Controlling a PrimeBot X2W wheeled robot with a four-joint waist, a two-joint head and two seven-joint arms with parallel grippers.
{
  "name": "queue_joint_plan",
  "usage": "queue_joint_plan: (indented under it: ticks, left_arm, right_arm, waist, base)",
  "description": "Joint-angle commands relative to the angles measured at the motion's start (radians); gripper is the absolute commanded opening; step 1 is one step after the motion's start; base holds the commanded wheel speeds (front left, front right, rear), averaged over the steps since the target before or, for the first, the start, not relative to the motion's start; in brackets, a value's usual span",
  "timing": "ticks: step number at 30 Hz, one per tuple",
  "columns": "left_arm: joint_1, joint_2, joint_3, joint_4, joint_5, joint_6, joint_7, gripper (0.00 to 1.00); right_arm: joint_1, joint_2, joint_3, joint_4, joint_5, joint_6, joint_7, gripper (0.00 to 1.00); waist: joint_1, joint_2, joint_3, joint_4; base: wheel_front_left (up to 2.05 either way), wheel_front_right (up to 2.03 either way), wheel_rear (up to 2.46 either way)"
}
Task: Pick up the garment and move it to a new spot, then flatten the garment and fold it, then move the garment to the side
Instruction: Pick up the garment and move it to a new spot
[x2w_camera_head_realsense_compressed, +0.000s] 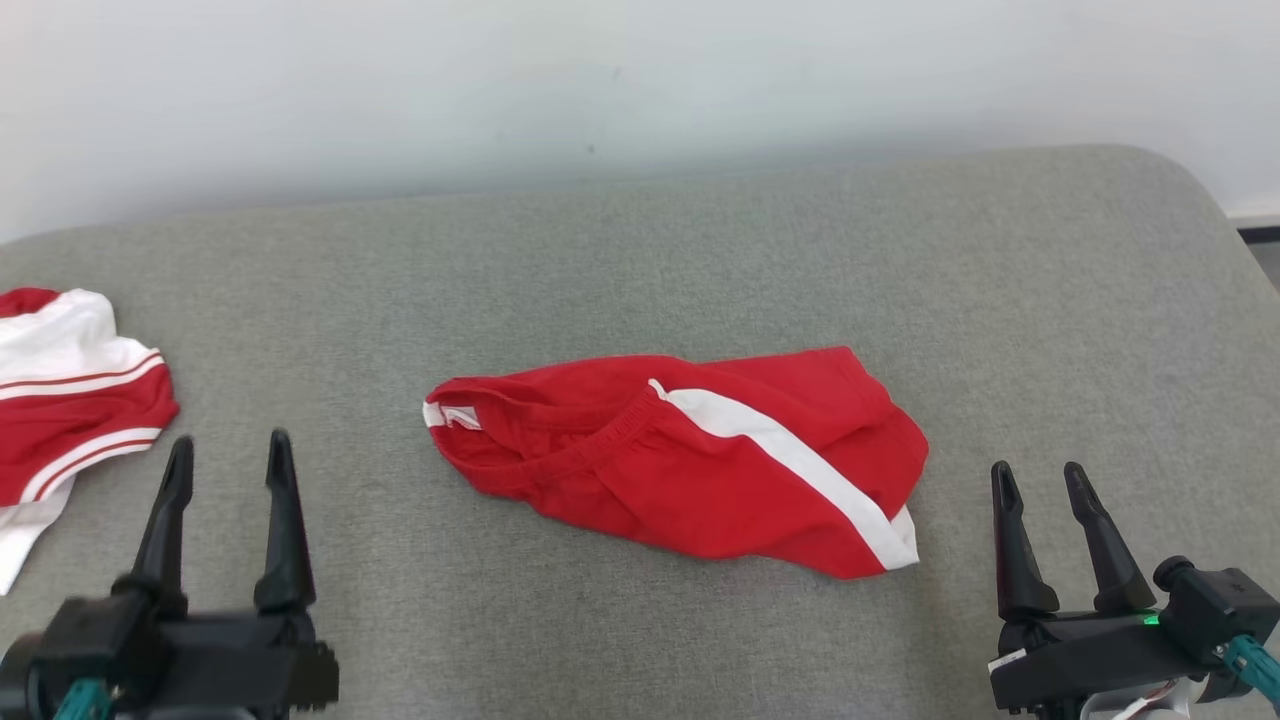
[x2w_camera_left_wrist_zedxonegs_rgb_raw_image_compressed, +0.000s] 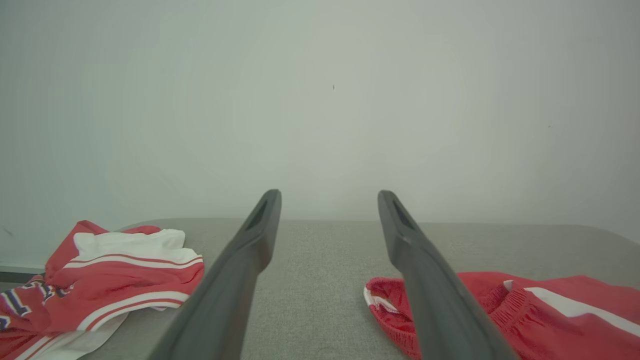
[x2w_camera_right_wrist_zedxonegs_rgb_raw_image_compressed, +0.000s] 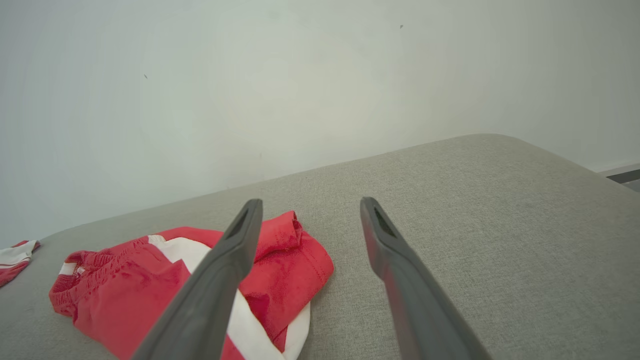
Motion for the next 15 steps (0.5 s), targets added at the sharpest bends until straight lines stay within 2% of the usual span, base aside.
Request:
queue_joint_plan:
  ticks: [1, 9, 15]
  left_arm:
    - [0.031, -0.007, 0.017, -0.010, 0.020, -0.006, -0.001, 1.00]
    - [0.150, -0.028, 0.059, -0.044, 0.066, -0.026, -0.001, 1.00]
    - [0.183, -0.038, 0.061, -0.042, 0.099, -0.042, -0.001, 1.00]
  right_arm:
    - [0.011, -0.006, -0.001, -0.009, -0.008, -0.002, 0.004, 1.00]
    - [0.048, -0.007, 0.000, -0.035, -0.015, -0.002, 0.027, 1.00]
    - [0.075, -0.009, -0.001, -0.054, -0.024, -0.002, 0.043, 1.00]
  waist:
    - [0.0001, 0.0000, -0.019, 0.018]
    - [0.0001, 0.0000, -0.048, 0.029]
    - [0.0001, 0.0000, -0.067, 0.034]
  base:
    - [0.00, 0.00, 0.00]
    - [0.00, 0.00, 0.00]
    - [0.00, 0.00, 0.00]
